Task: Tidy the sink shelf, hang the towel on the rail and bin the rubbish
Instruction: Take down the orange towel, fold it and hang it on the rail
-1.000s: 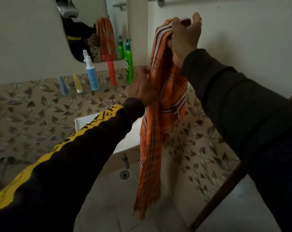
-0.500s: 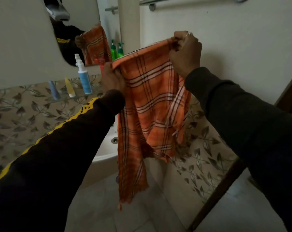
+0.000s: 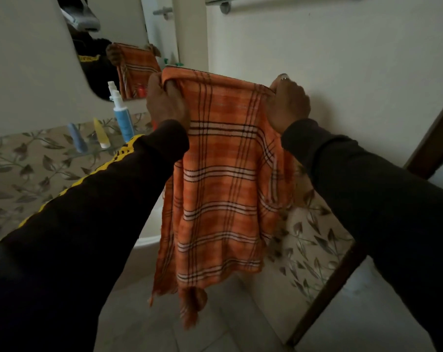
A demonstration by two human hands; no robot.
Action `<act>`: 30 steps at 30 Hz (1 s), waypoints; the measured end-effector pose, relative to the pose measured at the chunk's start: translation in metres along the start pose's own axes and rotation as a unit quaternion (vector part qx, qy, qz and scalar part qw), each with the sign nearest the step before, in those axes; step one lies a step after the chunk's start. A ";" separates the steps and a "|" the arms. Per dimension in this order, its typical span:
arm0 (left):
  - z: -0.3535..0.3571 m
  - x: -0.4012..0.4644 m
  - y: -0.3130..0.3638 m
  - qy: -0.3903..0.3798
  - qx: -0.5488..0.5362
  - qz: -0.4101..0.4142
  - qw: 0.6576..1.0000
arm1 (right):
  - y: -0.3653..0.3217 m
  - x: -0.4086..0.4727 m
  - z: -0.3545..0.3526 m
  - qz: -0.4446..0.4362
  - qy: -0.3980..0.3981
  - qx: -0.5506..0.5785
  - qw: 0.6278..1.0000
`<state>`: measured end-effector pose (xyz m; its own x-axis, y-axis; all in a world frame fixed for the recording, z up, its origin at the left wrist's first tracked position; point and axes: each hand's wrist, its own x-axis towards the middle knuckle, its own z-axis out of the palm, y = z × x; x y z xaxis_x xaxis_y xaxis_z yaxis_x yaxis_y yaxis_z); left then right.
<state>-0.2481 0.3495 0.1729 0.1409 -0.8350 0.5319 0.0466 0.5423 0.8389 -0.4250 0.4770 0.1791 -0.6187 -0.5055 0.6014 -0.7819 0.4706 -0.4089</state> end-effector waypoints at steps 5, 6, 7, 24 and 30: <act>0.000 0.008 0.013 0.032 -0.049 -0.043 0.997 | 0.010 -0.008 0.008 -0.002 -0.010 -0.040 0.999; -0.001 0.009 0.013 0.037 -0.056 -0.045 0.997 | 0.012 -0.008 0.009 0.006 -0.014 -0.041 0.999; -0.001 0.011 0.013 0.041 -0.060 -0.048 0.996 | 0.014 -0.008 0.010 0.017 -0.019 -0.038 0.999; -0.030 0.028 -0.019 0.124 0.031 -0.156 0.979 | 0.043 -0.012 0.020 0.277 -0.028 0.288 0.916; -0.012 -0.005 -0.017 -0.089 0.122 0.026 0.988 | 0.005 -0.016 0.022 0.102 -0.095 0.336 0.931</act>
<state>-0.2374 0.3456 0.1543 -0.0400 -0.8213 0.5691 -0.1989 0.5647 0.8010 -0.4202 0.4717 0.1522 -0.7123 -0.6041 0.3573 -0.4774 0.0438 -0.8776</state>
